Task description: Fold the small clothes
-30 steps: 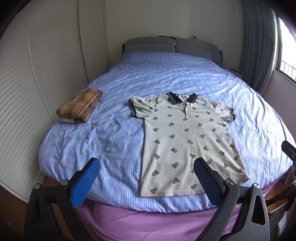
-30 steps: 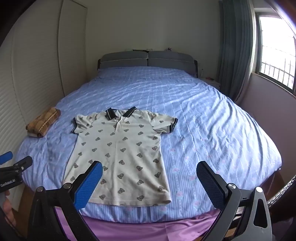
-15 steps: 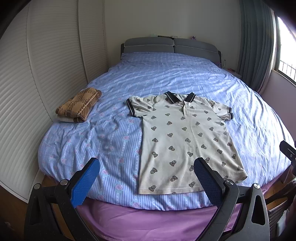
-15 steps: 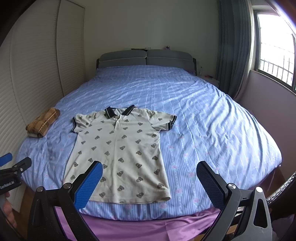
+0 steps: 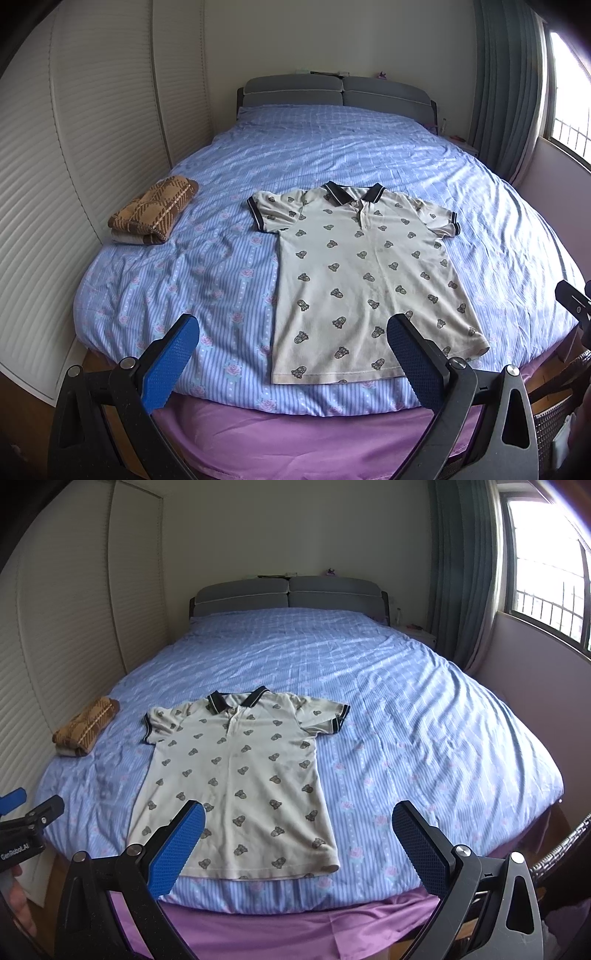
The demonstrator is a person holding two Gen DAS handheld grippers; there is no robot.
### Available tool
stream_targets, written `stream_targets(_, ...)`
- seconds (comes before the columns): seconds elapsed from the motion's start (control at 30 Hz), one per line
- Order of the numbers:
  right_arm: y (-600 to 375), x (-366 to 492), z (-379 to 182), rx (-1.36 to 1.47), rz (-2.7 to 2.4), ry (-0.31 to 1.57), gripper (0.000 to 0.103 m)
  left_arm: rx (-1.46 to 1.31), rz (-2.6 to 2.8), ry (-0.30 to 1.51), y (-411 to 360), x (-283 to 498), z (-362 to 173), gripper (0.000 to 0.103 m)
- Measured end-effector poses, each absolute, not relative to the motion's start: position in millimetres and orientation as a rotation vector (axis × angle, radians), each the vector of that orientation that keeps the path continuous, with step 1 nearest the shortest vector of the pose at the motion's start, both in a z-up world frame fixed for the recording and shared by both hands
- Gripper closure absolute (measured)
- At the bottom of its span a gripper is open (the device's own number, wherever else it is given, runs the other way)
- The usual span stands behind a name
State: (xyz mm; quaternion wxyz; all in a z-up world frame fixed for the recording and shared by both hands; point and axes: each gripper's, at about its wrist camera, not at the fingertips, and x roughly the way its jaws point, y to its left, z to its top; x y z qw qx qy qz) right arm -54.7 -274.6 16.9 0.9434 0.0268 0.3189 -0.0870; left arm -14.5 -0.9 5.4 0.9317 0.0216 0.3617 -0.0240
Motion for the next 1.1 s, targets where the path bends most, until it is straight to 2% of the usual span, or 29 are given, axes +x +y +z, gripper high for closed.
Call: stream_targets(1.1,-276.8,-53.6,16.1,0.064,-0.176,0.653,0.001,0.044,-0.047,0.741,-2.4,-15.7,4.6,0.000)
